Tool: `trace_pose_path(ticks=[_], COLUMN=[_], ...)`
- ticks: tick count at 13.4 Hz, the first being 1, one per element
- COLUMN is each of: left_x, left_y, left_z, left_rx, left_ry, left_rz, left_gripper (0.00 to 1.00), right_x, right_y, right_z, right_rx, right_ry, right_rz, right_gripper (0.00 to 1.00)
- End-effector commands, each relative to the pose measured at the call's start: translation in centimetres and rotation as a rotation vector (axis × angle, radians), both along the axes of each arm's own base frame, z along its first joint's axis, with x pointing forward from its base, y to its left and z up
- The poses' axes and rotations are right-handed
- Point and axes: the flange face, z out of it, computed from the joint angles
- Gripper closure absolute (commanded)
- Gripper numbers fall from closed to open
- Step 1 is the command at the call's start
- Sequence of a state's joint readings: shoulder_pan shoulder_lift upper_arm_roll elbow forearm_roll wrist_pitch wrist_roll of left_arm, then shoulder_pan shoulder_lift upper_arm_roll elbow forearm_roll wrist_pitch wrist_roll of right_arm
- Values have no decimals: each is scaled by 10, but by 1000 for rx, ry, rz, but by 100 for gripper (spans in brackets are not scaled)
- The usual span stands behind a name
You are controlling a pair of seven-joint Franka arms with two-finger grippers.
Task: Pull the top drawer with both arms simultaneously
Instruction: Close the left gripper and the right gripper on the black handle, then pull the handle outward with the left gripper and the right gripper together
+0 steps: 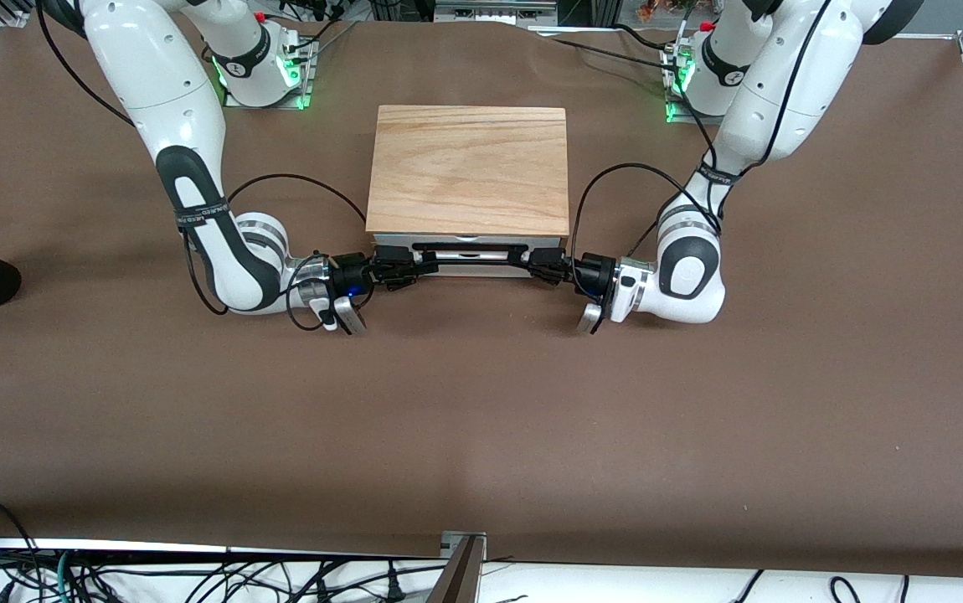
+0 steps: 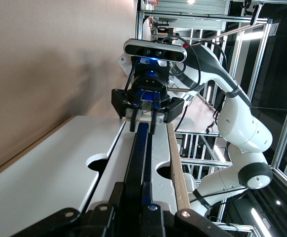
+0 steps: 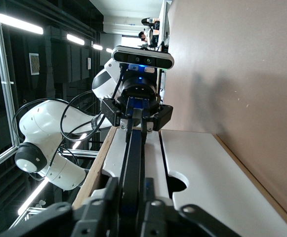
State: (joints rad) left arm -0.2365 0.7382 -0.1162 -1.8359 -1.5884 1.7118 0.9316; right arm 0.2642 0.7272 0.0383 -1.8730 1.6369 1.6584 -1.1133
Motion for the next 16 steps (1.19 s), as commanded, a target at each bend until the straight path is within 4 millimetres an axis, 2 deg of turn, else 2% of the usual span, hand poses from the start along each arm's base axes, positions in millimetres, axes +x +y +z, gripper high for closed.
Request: trace_pose_path(ticks=[1,5,8,12,16], left_x=[2,3,12,46,74], left_y=[-5,-6,-14,-31,-35], left_z=[11,12,15,25,23], left_rx=[-31,-33,-28,-30,-28], left_ry=[-1,0,28,59,79], left_rz=[17,16,8,2,7], left_gripper=[100,100,100,100,100], right_x=[-8,-1,23,54,90], right_y=[1,0,-1,-5,-7], right_z=[7,11,24,35,30], right_rx=[13,10,8,-1,-12], right_ry=[-10,-9,-16,3,8], right_rz=[-12,-22,-39,-62,-93], right_gripper=[89,89,89,89,89])
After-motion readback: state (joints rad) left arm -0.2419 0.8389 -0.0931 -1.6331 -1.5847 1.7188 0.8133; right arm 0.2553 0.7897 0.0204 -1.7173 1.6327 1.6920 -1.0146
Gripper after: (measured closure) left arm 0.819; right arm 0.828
